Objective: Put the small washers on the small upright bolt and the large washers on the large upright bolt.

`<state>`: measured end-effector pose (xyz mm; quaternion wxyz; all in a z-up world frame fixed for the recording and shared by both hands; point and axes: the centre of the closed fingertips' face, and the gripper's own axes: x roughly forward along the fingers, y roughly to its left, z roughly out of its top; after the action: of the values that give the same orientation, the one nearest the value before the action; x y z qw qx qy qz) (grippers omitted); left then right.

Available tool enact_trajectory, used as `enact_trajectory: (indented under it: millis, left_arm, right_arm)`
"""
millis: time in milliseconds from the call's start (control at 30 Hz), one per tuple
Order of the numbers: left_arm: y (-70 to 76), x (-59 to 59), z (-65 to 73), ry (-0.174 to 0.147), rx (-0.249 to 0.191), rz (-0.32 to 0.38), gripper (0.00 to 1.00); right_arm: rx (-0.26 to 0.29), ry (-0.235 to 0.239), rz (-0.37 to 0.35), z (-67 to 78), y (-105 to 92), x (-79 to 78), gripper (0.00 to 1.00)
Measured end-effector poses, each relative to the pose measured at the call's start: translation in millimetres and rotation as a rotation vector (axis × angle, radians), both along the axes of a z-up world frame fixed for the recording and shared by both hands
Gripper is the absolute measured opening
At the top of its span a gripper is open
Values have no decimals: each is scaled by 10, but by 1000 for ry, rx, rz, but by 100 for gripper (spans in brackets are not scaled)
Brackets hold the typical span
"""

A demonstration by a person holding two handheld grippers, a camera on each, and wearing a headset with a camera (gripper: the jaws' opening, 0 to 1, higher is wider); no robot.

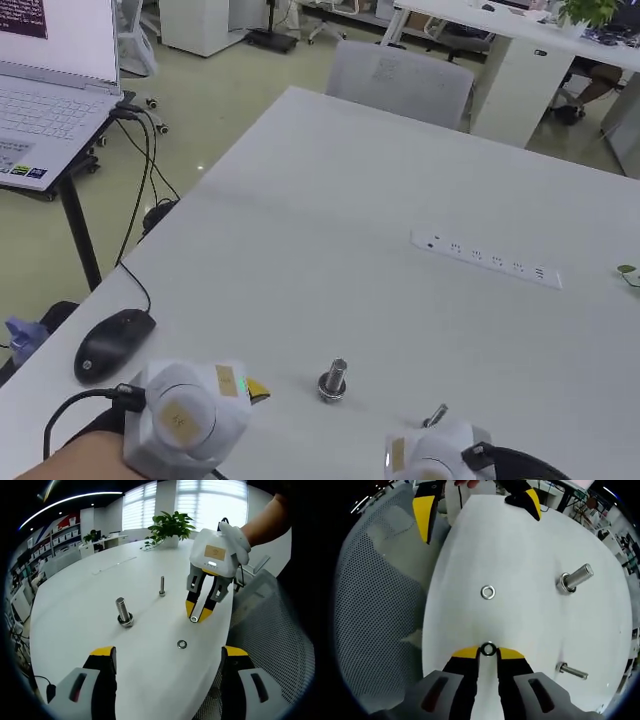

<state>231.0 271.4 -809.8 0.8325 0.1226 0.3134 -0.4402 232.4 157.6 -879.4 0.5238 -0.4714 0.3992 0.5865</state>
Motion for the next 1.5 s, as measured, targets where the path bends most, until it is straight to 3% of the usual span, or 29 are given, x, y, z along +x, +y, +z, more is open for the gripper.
enact_trajectory:
  millis: [167, 633, 1000, 1233, 1500]
  left_arm:
    - [-13, -1, 3, 1, -2, -1, 85]
    - [-2, 13, 16, -11, -2, 1, 85]
    - [-5, 21, 12, -9, -1, 6, 87]
    - [-27, 23, 29, -9, 0, -2, 87]
    - [-49, 23, 37, -9, 3, -8, 86]
  right_arm:
    - [-24, -5, 6, -10, -8, 7, 14]
    - [8, 1, -46, -1, -10, 18, 13]
    - [37, 25, -138, 244, -113, 185, 13]
    - [29, 17, -161, 415, -278, 335, 13]
    - [10, 21, -186, 510, -431, 422, 13]
